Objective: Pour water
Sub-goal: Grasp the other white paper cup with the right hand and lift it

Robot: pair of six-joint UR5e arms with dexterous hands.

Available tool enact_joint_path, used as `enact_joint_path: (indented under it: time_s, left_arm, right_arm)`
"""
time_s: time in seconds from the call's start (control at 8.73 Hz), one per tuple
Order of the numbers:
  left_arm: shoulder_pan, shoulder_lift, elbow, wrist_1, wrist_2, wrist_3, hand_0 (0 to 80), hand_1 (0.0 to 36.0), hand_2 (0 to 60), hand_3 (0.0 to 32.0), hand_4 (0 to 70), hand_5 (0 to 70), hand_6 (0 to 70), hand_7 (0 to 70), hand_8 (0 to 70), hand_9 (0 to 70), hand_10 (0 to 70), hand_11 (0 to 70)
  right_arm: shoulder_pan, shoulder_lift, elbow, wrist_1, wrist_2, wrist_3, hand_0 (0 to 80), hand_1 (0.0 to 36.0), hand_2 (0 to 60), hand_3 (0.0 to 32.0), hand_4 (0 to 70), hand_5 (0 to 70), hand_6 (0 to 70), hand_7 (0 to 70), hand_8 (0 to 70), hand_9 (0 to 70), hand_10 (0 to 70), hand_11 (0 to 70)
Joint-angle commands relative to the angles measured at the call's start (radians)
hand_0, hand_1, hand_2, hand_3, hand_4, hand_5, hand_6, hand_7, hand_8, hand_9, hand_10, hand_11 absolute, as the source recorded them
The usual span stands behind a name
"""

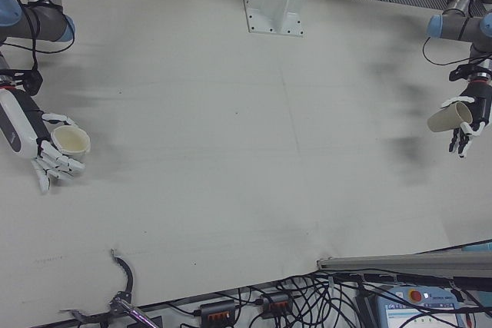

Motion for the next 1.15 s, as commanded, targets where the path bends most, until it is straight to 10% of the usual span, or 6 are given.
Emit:
enact_joint_path:
  time_s: [0.0, 0.11, 0.46, 0.8, 1.03]
  left_arm:
    - [0.0, 0.004, -0.001, 0.0, -0.001, 0.0, 80.0, 36.0, 60.0, 0.0, 23.2, 70.0, 9.5, 9.2, 1.5, 0.4, 3.4, 9.7]
    - [0.003, 0.004, -0.001, 0.004, -0.001, 0.0, 80.0, 36.0, 60.0, 0.0, 23.3, 70.0, 9.5, 9.2, 1.4, 0.4, 3.4, 9.8]
    - [0.049, -0.185, 0.01, 0.152, -0.001, 0.012, 80.0, 36.0, 60.0, 0.0, 25.8, 70.0, 10.3, 10.2, 1.3, 0.6, 3.4, 9.7]
    - [0.173, -0.501, 0.122, 0.312, -0.002, 0.011, 80.0, 36.0, 60.0, 0.0, 26.4, 70.0, 11.4, 10.7, 1.5, 0.7, 3.7, 10.0]
    - [0.208, -0.638, 0.175, 0.398, -0.004, 0.02, 80.0, 36.0, 60.0, 0.0, 26.8, 70.0, 11.9, 10.9, 1.8, 0.7, 3.7, 10.0]
  right_arm:
    - [-0.009, -0.001, 0.059, -0.073, 0.01, -0.005, 80.0, 36.0, 60.0, 0.0, 13.1, 21.7, 51.4, 70.0, 50.5, 70.0, 2.0, 5.8]
    - [-0.003, -0.007, 0.091, -0.073, 0.011, -0.003, 80.0, 36.0, 60.0, 0.0, 10.1, 26.3, 59.0, 70.0, 62.8, 70.0, 11.6, 21.2]
    - [0.214, -0.003, 0.4, -0.282, -0.01, 0.023, 80.0, 36.0, 60.0, 0.0, 7.9, 26.0, 53.6, 70.0, 54.2, 70.0, 5.2, 12.5]
    - [0.298, 0.292, 0.585, -0.67, -0.007, 0.012, 80.0, 36.0, 60.0, 0.0, 19.7, 26.4, 61.2, 70.0, 55.4, 70.0, 5.7, 12.9]
    - [0.298, 0.458, 0.633, -0.822, -0.004, -0.079, 80.0, 36.0, 60.0, 0.0, 53.5, 27.0, 70.0, 70.0, 53.1, 70.0, 8.0, 15.8]
